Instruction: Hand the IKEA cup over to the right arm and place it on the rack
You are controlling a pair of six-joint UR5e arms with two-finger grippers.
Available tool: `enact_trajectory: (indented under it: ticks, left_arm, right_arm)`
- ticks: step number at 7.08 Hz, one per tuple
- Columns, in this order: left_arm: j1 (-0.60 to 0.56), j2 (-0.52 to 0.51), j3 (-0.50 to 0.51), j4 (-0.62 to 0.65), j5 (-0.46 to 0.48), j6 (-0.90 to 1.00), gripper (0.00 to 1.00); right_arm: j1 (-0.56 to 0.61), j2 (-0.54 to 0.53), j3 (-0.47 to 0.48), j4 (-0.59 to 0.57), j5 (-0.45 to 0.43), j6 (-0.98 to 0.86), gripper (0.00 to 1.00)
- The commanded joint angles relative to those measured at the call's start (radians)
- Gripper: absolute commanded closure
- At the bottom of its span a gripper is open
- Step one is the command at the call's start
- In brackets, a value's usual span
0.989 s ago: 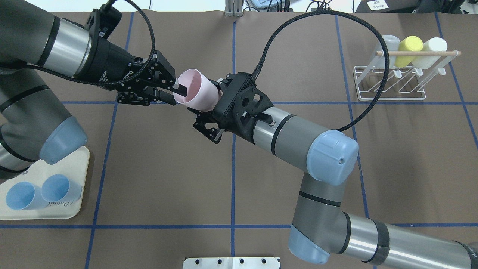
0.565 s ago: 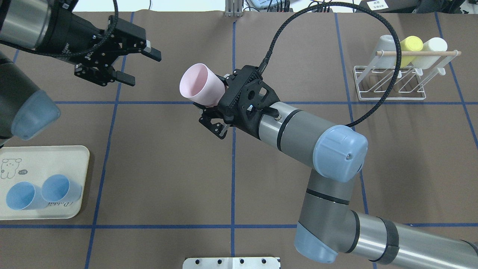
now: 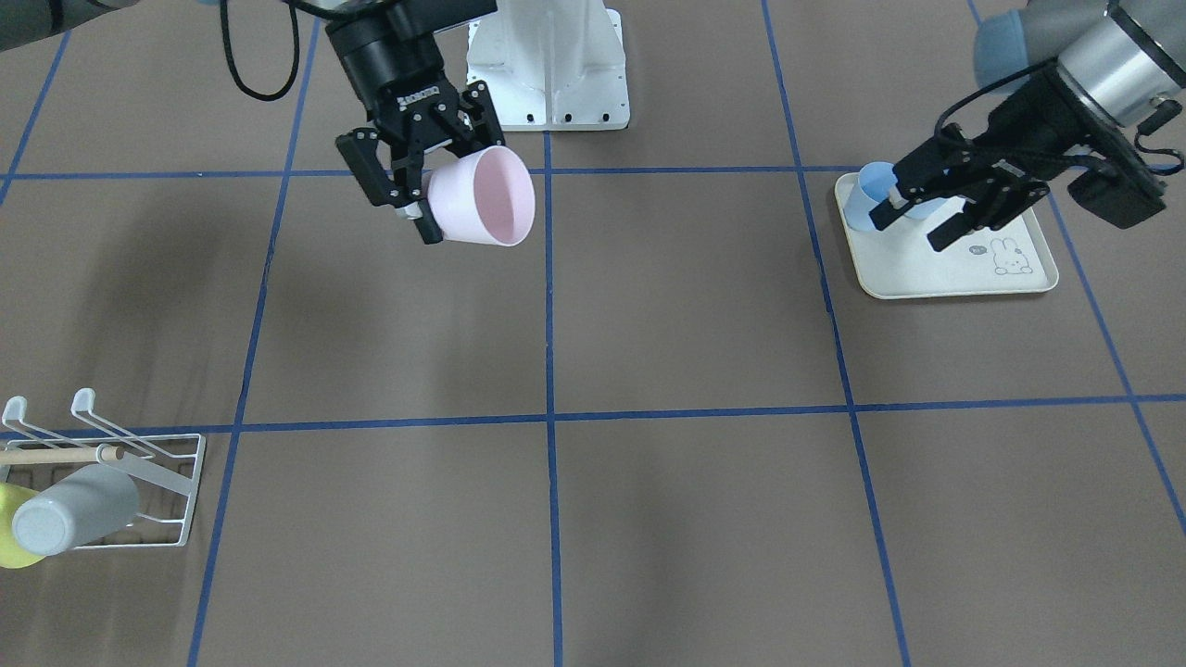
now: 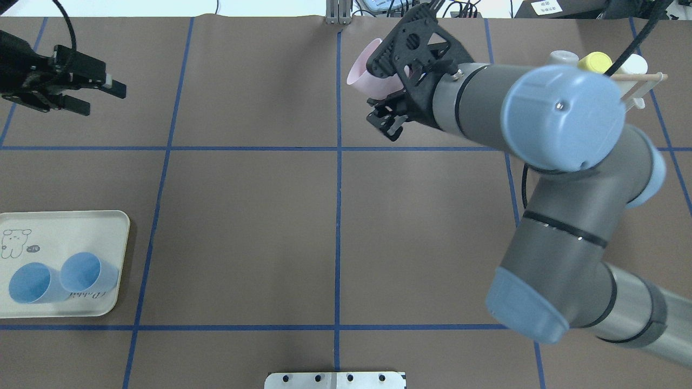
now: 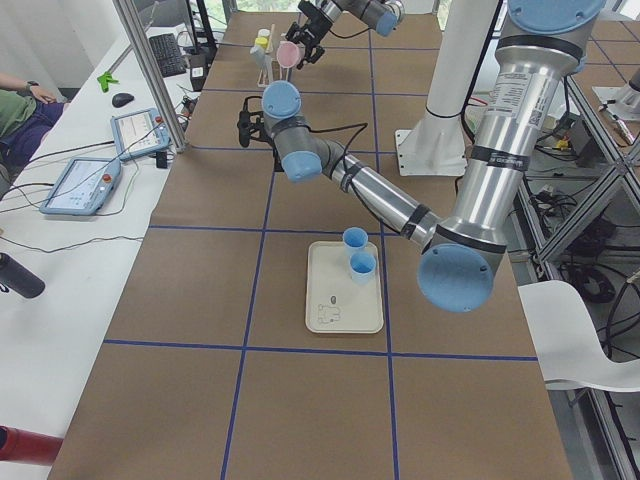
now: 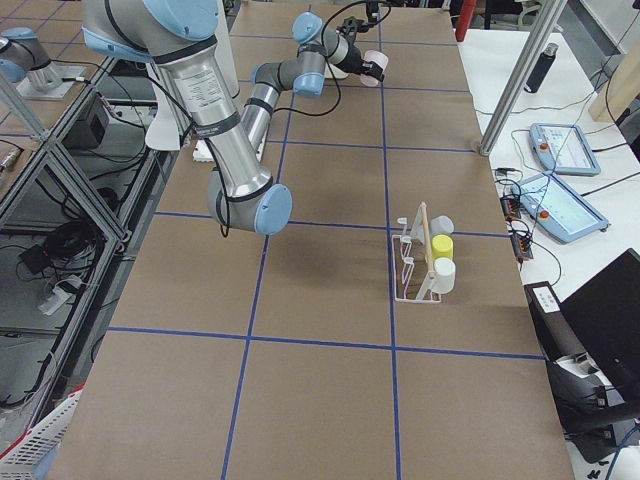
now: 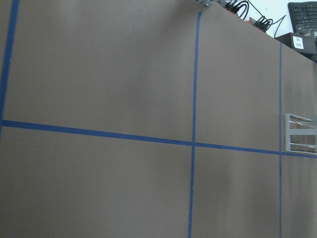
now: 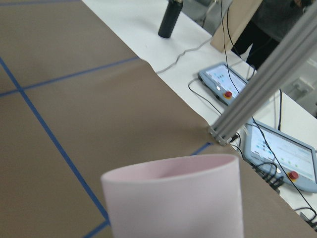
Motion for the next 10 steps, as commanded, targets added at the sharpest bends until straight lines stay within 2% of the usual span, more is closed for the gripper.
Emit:
enact_trajectory:
  ticks: [1,2,3,5,7,10]
  left_arm:
    - [-0.090,0.099,0.009,0.104,0.015,0.338,0.00]
    - [-0.143,0.137,0.020,0.150,0.021,0.512,0.00]
    - [-0.160,0.162,0.032,0.184,0.011,0.602,0.00]
    - [-0.188,0.167,0.049,0.186,0.009,0.673,0.00]
    - [-0.188,0.176,0.047,0.186,0.007,0.673,0.00]
    - [-0.188,0.179,0.044,0.184,0.006,0.672,0.00]
  right_arm:
    - [0.199,-0.029,0.030,-0.202,0.185,-0.220,0.71]
    - [0.262,-0.045,0.036,-0.294,0.185,-0.377,0.71]
    - [0.307,-0.069,0.050,-0.363,0.176,-0.523,0.71]
    - [0.390,-0.176,0.049,-0.370,0.158,-0.858,0.70]
    - [0.406,-0.252,0.027,-0.371,0.017,-1.172,0.53]
    - [0.400,-0.298,-0.065,-0.359,-0.117,-1.313,0.52]
